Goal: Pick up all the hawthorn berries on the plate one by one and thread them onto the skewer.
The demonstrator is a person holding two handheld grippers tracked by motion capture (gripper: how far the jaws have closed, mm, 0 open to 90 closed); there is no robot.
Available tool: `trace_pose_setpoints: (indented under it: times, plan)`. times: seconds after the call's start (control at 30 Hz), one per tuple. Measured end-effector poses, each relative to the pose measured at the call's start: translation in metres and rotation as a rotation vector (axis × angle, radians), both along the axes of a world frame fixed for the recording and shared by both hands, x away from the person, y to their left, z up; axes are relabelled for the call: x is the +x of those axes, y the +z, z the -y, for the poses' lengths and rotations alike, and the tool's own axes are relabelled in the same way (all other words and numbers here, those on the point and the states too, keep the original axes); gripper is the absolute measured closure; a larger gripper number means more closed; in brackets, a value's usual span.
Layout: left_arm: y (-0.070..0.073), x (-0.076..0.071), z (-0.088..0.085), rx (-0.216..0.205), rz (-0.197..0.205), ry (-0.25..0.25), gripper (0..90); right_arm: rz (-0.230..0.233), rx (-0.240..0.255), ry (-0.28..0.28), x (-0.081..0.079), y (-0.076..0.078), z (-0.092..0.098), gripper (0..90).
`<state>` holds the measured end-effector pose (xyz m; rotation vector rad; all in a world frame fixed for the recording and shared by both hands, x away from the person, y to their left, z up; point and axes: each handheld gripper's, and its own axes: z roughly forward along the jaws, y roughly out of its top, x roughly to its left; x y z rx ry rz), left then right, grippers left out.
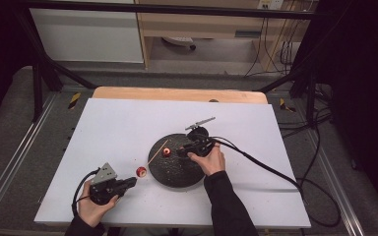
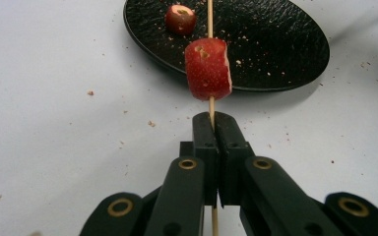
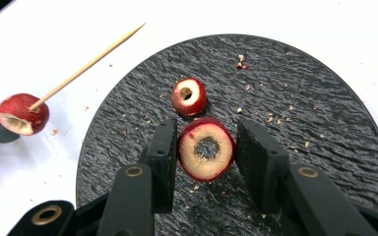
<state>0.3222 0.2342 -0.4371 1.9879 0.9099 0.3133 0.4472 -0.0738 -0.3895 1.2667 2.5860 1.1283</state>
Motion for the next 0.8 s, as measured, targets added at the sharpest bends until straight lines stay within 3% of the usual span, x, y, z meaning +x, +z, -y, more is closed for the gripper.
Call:
trace_pose_setpoints:
  times: [0.3,0.57,0.8]
  plan:
    - [0.000,-0.001,0.001,0.002,0.000,-0.002,88.6,0.044,0.134,-0.051,-0.013,-0.009,0.015,61.5]
    - [0.000,-0.001,0.002,-0.004,0.005,0.008,88.6,0.089,0.320,-0.124,-0.029,-0.017,0.027,61.5]
    - [0.001,-0.003,0.004,-0.017,0.021,0.018,88.5,0.126,0.445,-0.188,-0.038,-0.023,0.035,61.5]
